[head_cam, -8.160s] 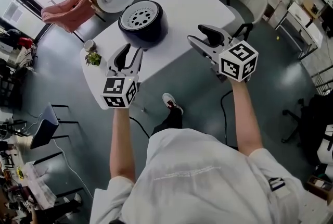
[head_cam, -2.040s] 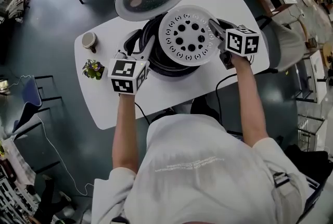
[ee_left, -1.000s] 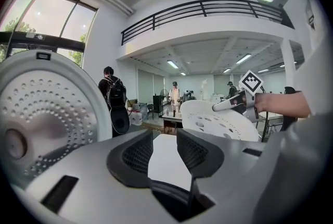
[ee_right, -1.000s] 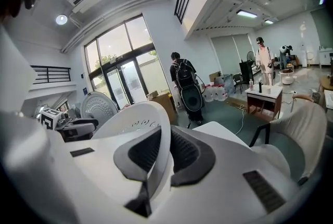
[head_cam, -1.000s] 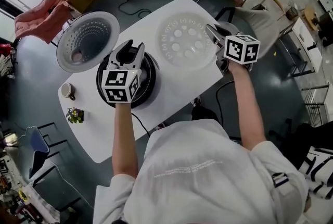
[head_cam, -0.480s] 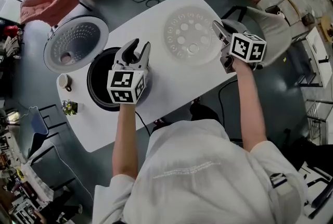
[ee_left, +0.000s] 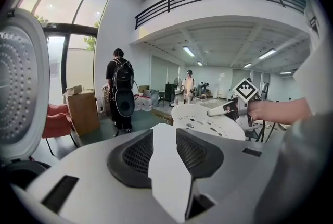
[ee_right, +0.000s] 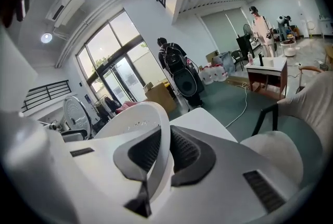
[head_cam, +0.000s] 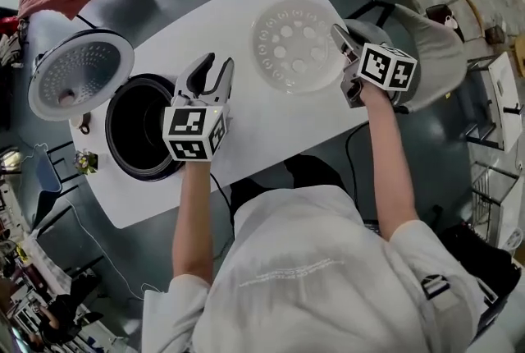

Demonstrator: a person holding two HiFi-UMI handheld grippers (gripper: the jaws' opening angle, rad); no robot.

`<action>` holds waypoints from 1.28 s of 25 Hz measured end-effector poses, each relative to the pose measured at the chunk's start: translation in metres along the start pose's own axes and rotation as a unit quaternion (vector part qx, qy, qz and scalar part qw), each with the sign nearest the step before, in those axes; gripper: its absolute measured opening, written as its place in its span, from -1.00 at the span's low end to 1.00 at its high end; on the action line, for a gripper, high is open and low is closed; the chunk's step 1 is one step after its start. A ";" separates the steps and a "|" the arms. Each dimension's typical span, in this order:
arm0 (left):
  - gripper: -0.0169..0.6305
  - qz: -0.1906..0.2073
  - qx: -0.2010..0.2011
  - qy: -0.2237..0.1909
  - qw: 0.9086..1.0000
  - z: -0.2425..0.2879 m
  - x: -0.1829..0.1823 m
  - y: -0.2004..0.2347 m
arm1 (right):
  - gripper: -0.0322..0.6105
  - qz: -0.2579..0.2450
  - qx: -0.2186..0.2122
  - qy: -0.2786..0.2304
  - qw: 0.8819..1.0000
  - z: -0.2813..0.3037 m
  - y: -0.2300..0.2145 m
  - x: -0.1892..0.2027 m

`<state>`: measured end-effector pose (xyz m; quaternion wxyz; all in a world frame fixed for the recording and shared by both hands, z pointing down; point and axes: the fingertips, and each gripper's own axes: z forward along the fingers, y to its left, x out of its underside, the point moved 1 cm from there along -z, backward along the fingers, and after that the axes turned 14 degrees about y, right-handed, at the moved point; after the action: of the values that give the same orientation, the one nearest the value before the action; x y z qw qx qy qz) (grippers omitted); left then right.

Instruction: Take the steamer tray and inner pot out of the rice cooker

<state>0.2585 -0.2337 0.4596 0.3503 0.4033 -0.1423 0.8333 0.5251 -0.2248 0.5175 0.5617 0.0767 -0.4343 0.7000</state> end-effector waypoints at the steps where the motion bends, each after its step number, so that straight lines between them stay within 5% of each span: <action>1: -0.48 -0.004 -0.001 0.007 1.000 0.009 0.002 -0.004 | -0.71 0.002 -0.001 0.008 1.000 0.007 -0.008 0.000; 12: -0.49 -0.057 -0.032 0.057 0.996 0.065 0.021 0.014 | -0.71 -0.014 -0.008 0.080 0.997 0.107 -0.050 -0.001; 32: -0.48 -0.112 -0.044 0.087 0.989 0.085 0.051 0.033 | -0.66 -0.031 0.018 0.106 0.994 0.201 -0.078 0.008</action>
<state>0.2625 -0.2772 0.5538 0.4701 0.3267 -0.1020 0.8135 0.5124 -0.3591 0.6855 0.6246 0.0255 -0.3573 0.6939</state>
